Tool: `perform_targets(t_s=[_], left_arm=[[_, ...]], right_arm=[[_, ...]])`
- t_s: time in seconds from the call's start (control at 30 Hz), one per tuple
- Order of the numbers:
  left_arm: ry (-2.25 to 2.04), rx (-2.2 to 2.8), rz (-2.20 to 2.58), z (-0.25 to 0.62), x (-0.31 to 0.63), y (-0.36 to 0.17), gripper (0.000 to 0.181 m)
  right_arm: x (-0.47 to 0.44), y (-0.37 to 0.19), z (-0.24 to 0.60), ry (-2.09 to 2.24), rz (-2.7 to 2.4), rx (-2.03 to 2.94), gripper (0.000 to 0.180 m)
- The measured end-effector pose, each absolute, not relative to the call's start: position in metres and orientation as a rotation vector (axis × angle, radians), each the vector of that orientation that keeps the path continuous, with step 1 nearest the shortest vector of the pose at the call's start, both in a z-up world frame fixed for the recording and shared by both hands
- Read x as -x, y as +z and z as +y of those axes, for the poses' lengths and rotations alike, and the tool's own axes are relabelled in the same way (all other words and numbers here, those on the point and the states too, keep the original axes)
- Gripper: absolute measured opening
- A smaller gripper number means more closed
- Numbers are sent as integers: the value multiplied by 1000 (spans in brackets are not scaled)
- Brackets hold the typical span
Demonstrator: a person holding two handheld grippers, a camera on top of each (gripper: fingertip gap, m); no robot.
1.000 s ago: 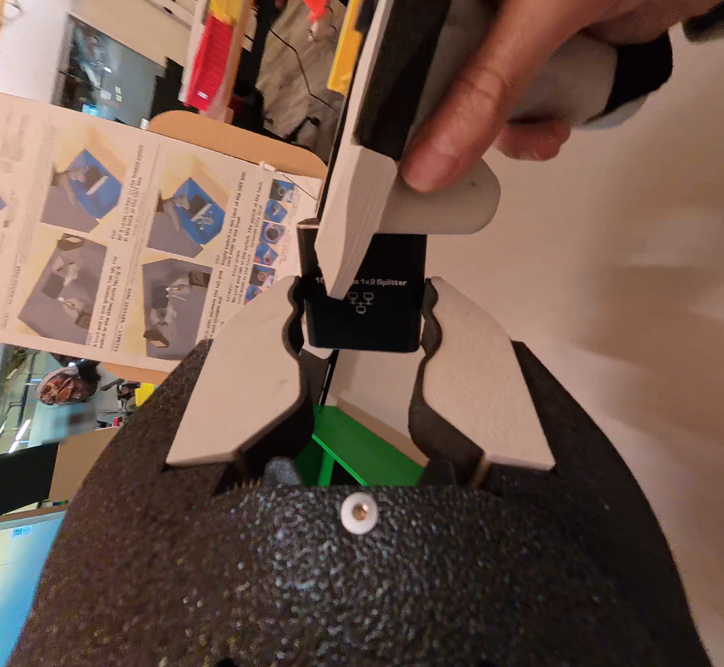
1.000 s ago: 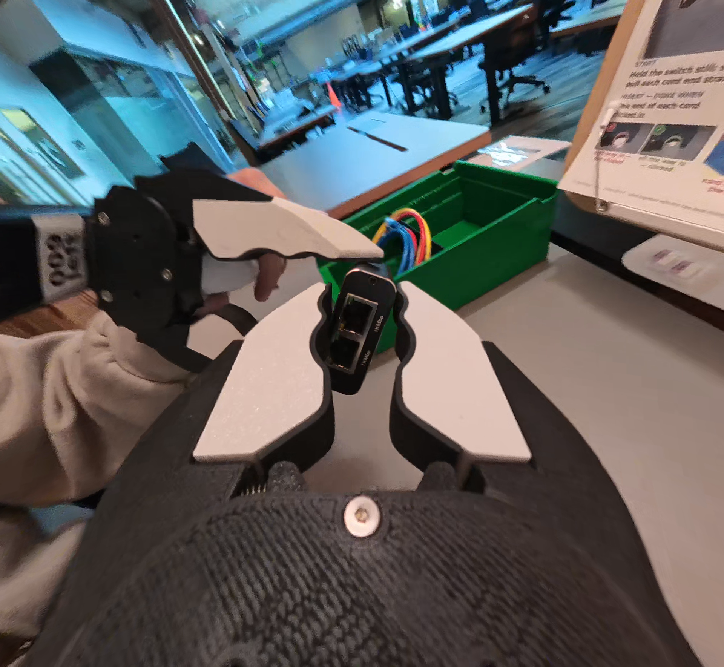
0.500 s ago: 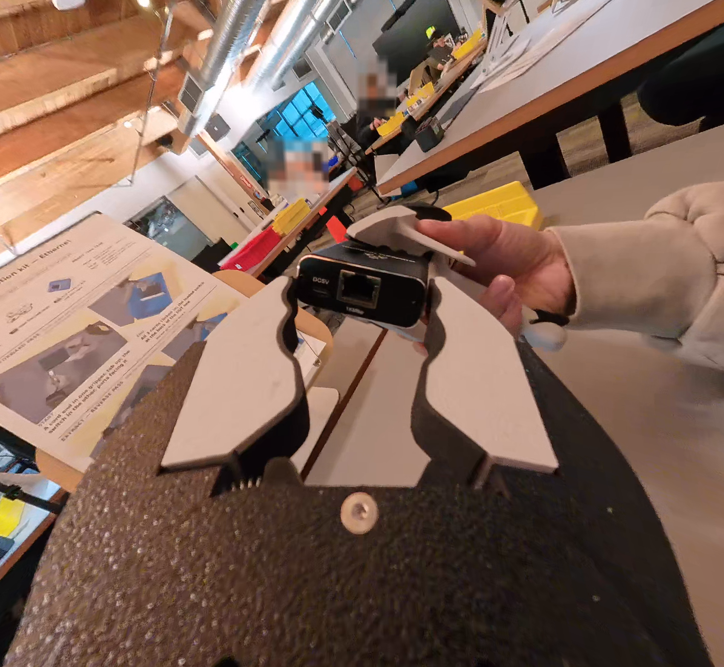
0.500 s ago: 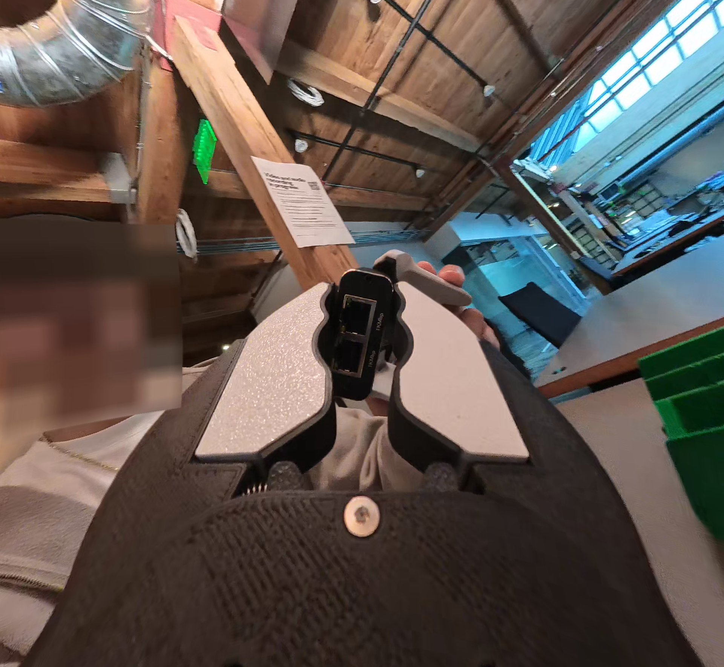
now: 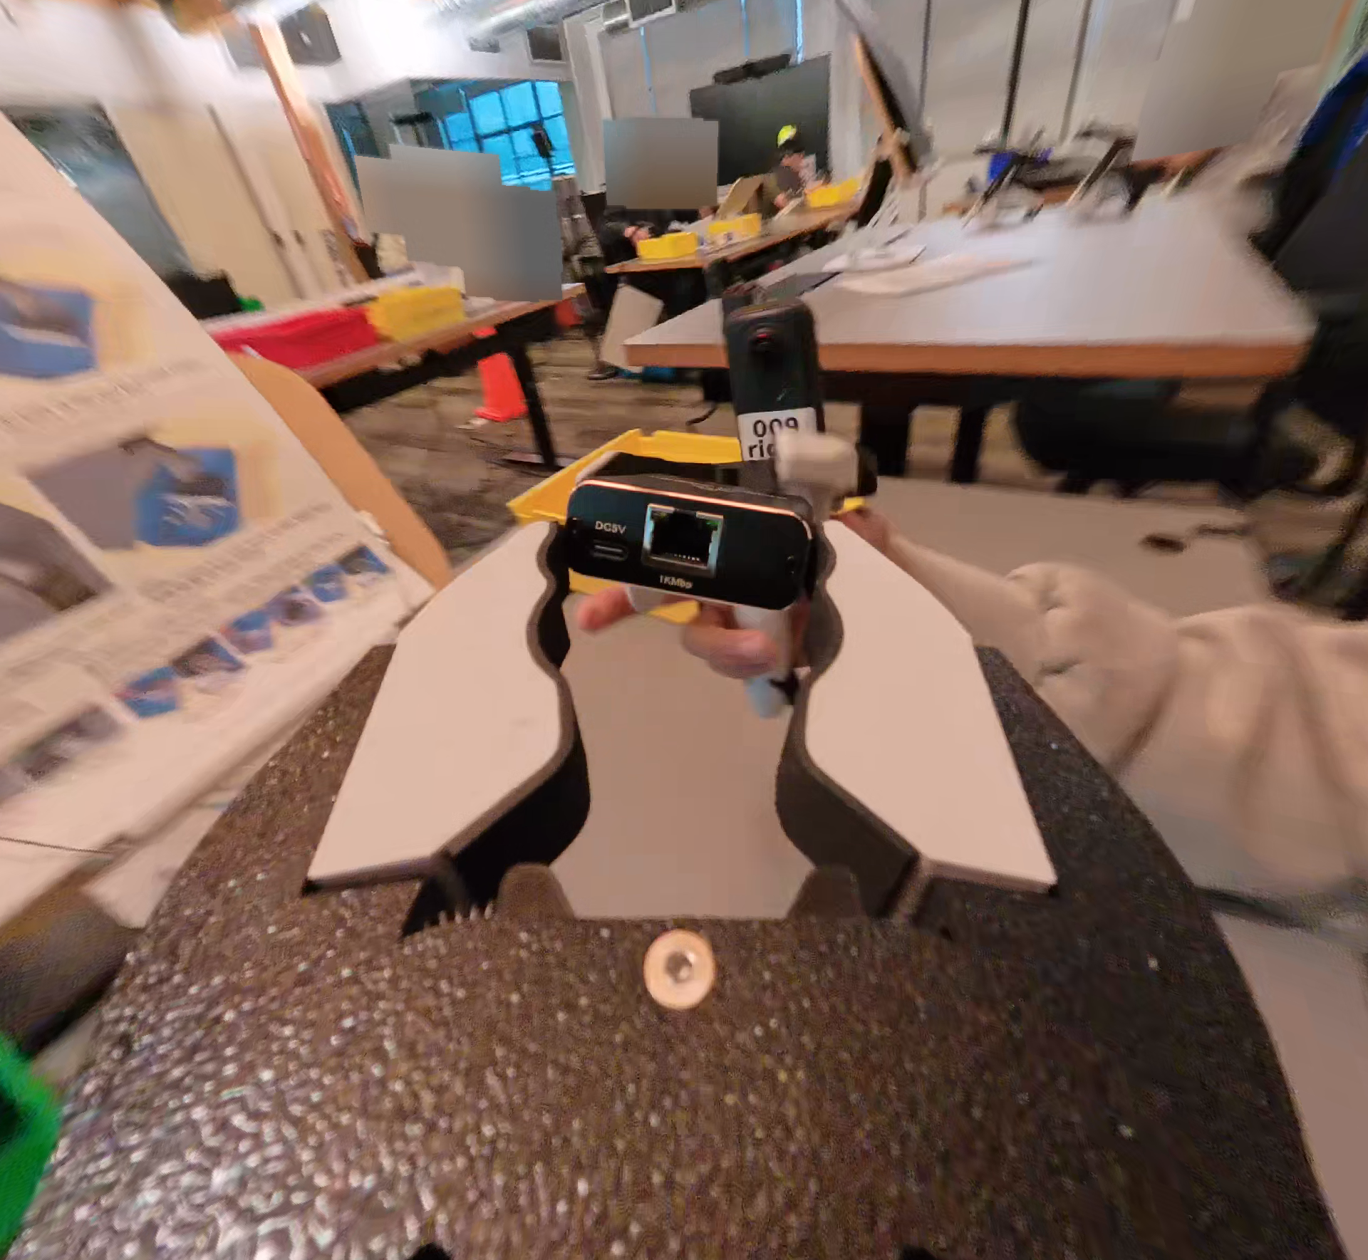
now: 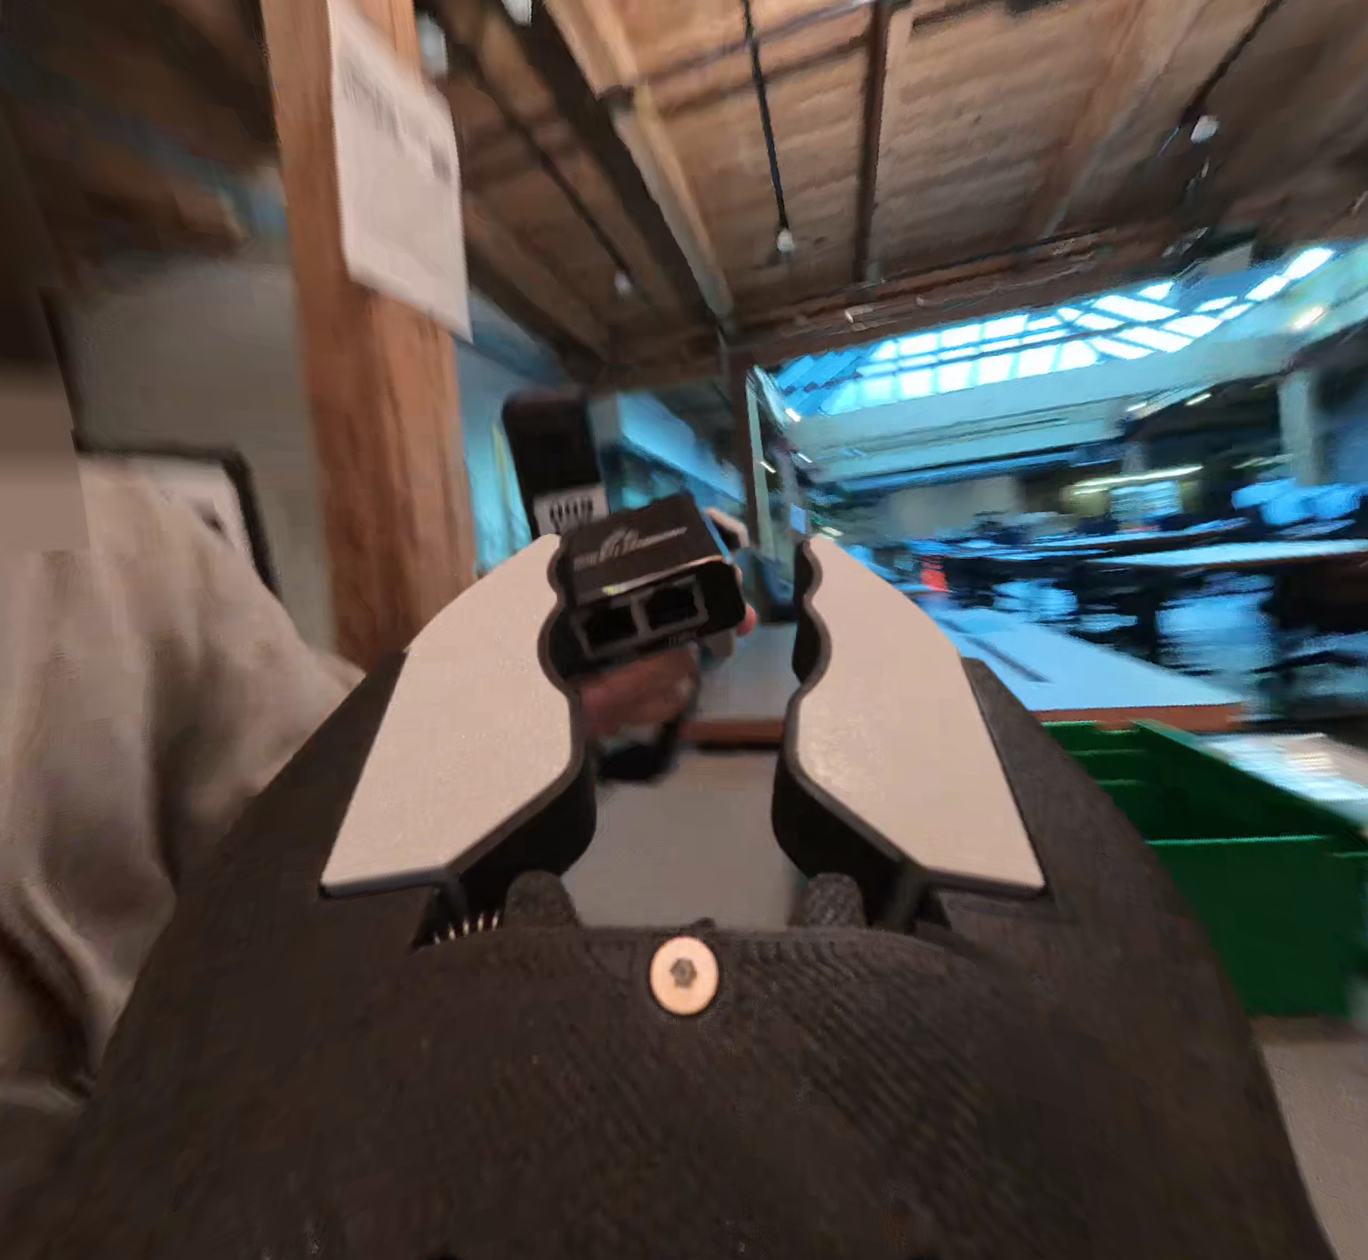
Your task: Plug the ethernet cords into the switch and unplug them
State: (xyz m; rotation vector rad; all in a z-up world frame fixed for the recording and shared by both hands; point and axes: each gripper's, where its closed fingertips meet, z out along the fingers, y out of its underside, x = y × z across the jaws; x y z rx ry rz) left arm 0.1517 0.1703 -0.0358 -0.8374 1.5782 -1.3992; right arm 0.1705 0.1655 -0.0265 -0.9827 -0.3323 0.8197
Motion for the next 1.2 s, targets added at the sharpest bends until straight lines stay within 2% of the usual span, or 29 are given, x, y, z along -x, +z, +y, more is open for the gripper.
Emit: perform_targets(t_s=[0.1, 0.17, 0.27, 0.33, 0.43, 0.53, 0.73, 1.1, 1.13, 1.17, 1.2], left_arm=[[-1595, 942, 1586, 164, -148, -37, 61], [-1625, 949, 1551, 165, -148, -36, 61], [-1662, 976, 1520, 166, -150, -35, 61], [-1659, 970, 1476, 169, -152, -32, 60], [-1663, 930, 1442, 170, -151, -29, 60], [-1672, 912, 1433, 168, -153, -31, 60], [-1704, 923, 1468, 167, -152, -36, 60], [-1967, 1294, 1706, 155, -140, -57, 67], [-1995, 1309, 1710, 152, -140, -58, 62], [-2001, 1330, 1708, 153, -142, -60, 44], [-2015, 1339, 1697, 154, -143, -62, 40]], right_arm=[[-158, -27, 156, 528, -495, 1038, 67], [-150, -28, 154, 518, -536, 1069, 76], [-154, -30, 163, 490, -496, 1105, 79], [-151, -28, 164, 514, -493, 1098, 73], [-146, -35, 171, 495, -506, 1153, 76], [-141, -29, 173, 526, -489, 1135, 65], [-141, -33, 172, 458, -543, 1216, 65], [-143, -51, 178, 36, -708, 1352, 64], [-141, -53, 179, -7, -738, 1349, 65], [-137, -52, 178, -20, -756, 1332, 64], [-136, -52, 178, -20, -761, 1337, 64]])
